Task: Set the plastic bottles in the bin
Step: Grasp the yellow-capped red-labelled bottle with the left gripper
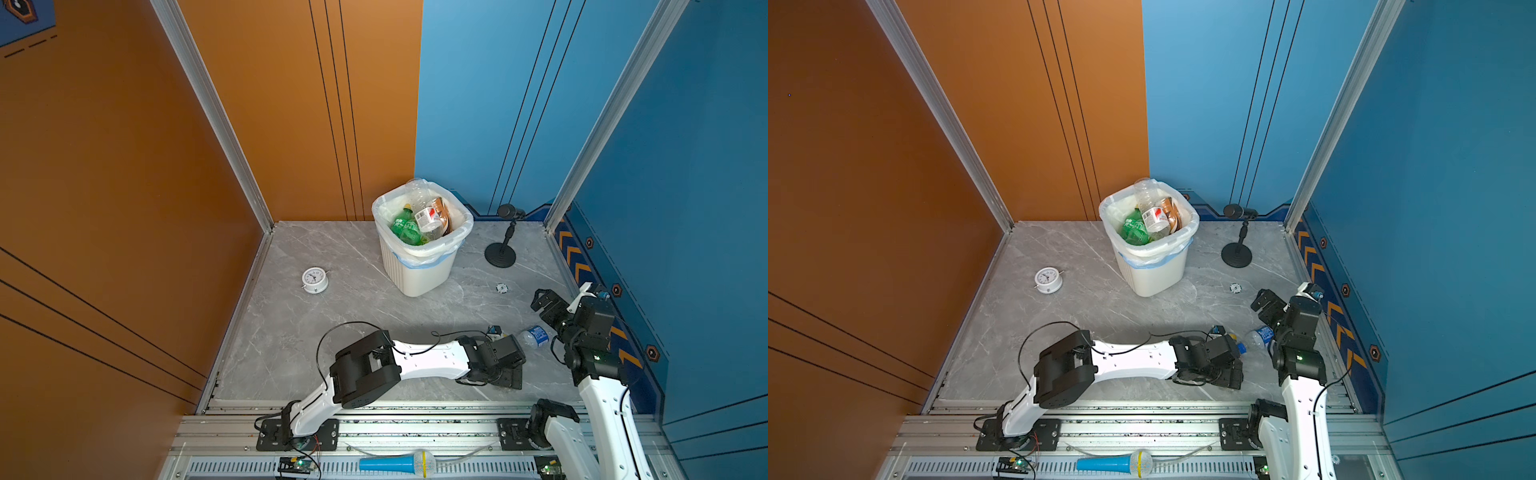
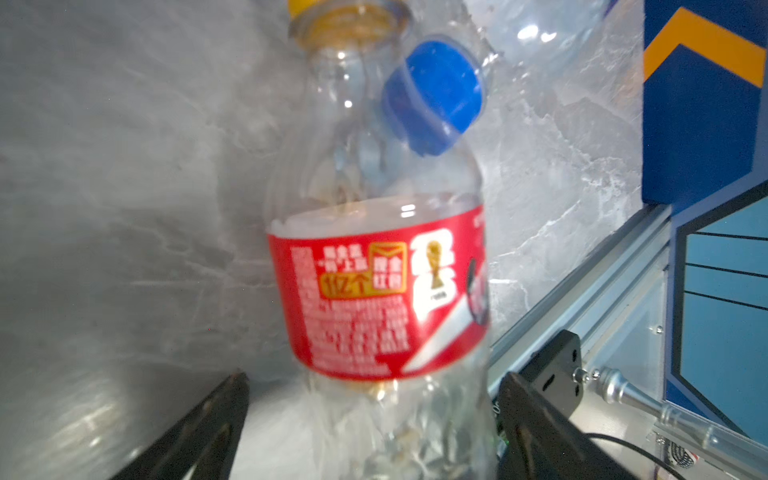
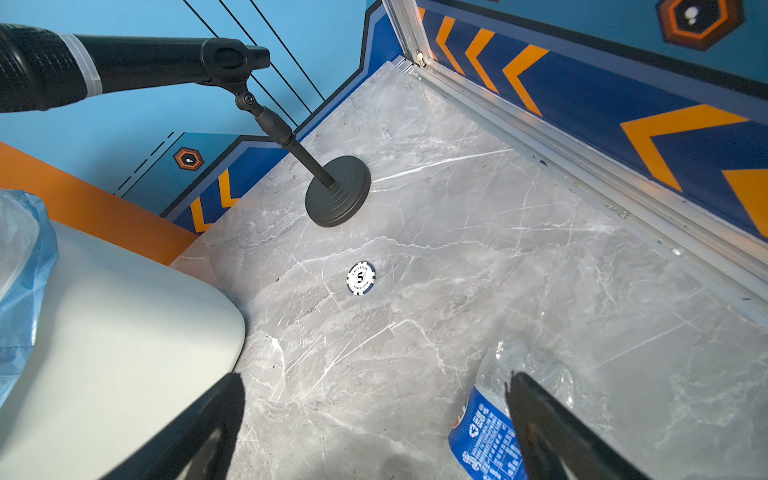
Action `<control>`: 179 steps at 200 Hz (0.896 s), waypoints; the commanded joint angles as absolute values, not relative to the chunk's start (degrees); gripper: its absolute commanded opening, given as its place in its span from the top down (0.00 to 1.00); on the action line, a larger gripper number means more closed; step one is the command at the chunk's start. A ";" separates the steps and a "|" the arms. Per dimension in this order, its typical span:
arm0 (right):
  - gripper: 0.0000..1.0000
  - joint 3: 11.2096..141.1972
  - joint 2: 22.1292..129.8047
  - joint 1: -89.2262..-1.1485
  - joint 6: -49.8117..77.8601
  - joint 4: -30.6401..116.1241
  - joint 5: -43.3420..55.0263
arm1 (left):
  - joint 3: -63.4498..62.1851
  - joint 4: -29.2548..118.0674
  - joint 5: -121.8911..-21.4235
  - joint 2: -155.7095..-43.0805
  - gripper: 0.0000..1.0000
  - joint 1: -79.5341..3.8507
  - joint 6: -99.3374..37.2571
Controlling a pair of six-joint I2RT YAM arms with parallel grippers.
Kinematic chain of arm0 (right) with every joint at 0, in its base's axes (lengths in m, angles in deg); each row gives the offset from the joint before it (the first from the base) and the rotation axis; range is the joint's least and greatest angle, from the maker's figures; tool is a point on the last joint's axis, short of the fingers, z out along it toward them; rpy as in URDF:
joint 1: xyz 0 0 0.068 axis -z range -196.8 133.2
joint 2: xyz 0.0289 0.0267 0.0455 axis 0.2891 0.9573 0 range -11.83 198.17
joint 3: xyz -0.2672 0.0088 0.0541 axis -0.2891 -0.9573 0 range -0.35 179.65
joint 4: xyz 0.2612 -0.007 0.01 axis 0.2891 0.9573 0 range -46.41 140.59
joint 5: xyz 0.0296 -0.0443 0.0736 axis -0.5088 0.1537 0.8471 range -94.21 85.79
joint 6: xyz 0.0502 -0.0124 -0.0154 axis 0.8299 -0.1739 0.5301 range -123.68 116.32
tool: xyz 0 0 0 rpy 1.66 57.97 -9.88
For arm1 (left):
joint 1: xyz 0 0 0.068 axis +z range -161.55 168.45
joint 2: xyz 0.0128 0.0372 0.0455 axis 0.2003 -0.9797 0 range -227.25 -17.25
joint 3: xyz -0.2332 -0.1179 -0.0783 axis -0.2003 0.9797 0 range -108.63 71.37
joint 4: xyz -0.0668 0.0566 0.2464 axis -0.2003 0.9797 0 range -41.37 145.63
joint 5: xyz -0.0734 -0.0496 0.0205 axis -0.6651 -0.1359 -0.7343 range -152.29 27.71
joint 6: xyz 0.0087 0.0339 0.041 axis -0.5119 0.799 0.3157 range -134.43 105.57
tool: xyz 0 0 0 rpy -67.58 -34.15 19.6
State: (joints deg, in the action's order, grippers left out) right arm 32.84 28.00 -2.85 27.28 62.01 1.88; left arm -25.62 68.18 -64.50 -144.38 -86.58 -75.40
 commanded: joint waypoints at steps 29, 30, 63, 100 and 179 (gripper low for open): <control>0.00 32.24 27.37 -2.43 27.00 61.04 2.95 | -27.30 70.43 -68.60 -147.02 0.11 -85.10 -77.49; 0.00 32.21 27.37 -2.45 27.00 61.02 2.97 | -27.27 70.34 -68.65 -147.04 0.11 -84.97 -77.51; 0.00 32.17 27.62 -2.45 27.04 60.74 3.23 | -23.90 66.37 -69.63 -145.85 0.35 -84.16 -78.65; 0.00 32.25 27.80 -2.19 27.00 60.47 3.87 | -18.42 62.06 -67.62 -141.11 0.44 -83.72 -78.18; 0.00 33.93 28.57 -2.02 27.68 59.89 4.83 | -6.22 58.97 -57.44 -118.67 0.46 -80.45 -65.44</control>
